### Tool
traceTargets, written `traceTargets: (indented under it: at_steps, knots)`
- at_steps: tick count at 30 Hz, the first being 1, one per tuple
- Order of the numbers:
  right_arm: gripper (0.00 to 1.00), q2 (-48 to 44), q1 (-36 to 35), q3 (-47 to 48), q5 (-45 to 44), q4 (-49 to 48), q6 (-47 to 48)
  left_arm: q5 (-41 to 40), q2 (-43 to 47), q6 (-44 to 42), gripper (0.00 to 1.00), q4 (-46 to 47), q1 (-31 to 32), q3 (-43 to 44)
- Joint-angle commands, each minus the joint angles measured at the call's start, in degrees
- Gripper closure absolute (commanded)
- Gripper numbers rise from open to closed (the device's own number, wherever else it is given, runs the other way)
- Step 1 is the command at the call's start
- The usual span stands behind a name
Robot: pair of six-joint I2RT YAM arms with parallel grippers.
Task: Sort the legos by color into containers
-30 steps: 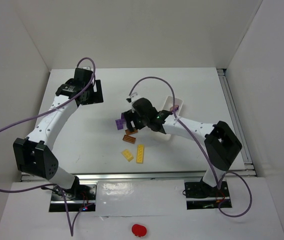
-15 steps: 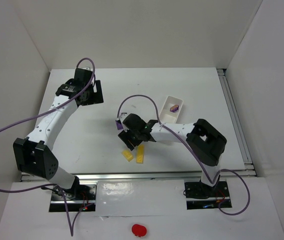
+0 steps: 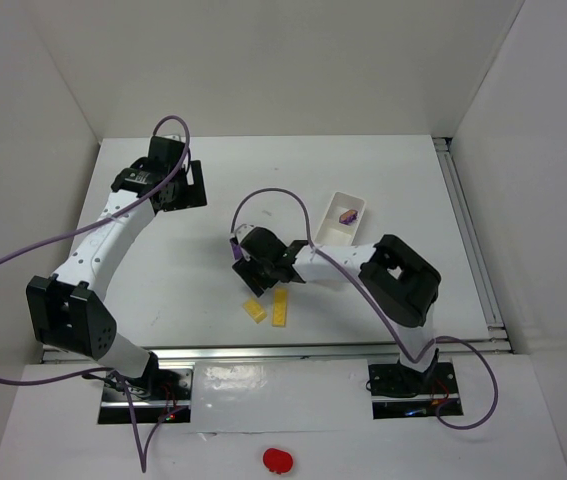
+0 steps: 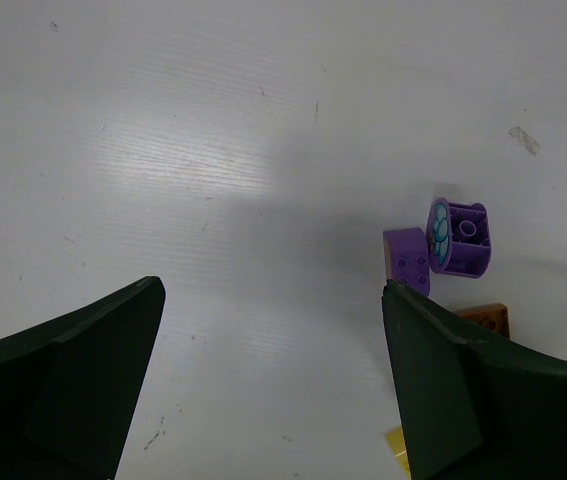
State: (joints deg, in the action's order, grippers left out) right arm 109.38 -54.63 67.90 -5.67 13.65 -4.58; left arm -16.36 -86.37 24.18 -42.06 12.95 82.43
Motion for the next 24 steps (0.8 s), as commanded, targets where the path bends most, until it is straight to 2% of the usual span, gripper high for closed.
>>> traceTargets:
  at_steps: [1, 5, 6, 8, 14, 18, 24]
  knots:
    - [0.28, 3.7, -0.4, 1.2, -2.4, -1.5, 1.2, -0.3, 1.1, -0.4, 0.0, -0.2, 0.1, 1.8]
    - [0.48, 3.7, -1.0, 3.1, -1.8, -1.5, 1.8, -0.3, 1.1, -0.4, 0.0, -0.2, 0.1, 2.3]
    - [0.58, 2.8, -1.5, 3.1, -2.8, -1.5, 1.9, -0.3, 1.1, -0.4, 0.0, -0.2, 0.1, 2.3]
    - [0.63, 0.0, -1.5, 3.1, -3.7, -0.9, 2.4, -0.3, 0.6, -0.4, 0.0, -0.2, 0.1, 2.3]
    - [0.63, -12.8, -1.5, -0.8, -8.5, -1.8, 3.1, -0.3, -0.1, -0.9, 0.0, -0.2, 0.1, 2.8]
    - [0.63, -18.8, -0.4, -4.2, -16.1, 0.5, -0.5, 0.3, -0.1, -0.9, 0.0, -0.2, 0.1, 3.4]
    - [0.63, -28.5, 9.1, -13.8, -20.5, -1.1, -10.1, 3.3, -0.1, -0.9, 0.0, 0.3, 0.1, 2.9]
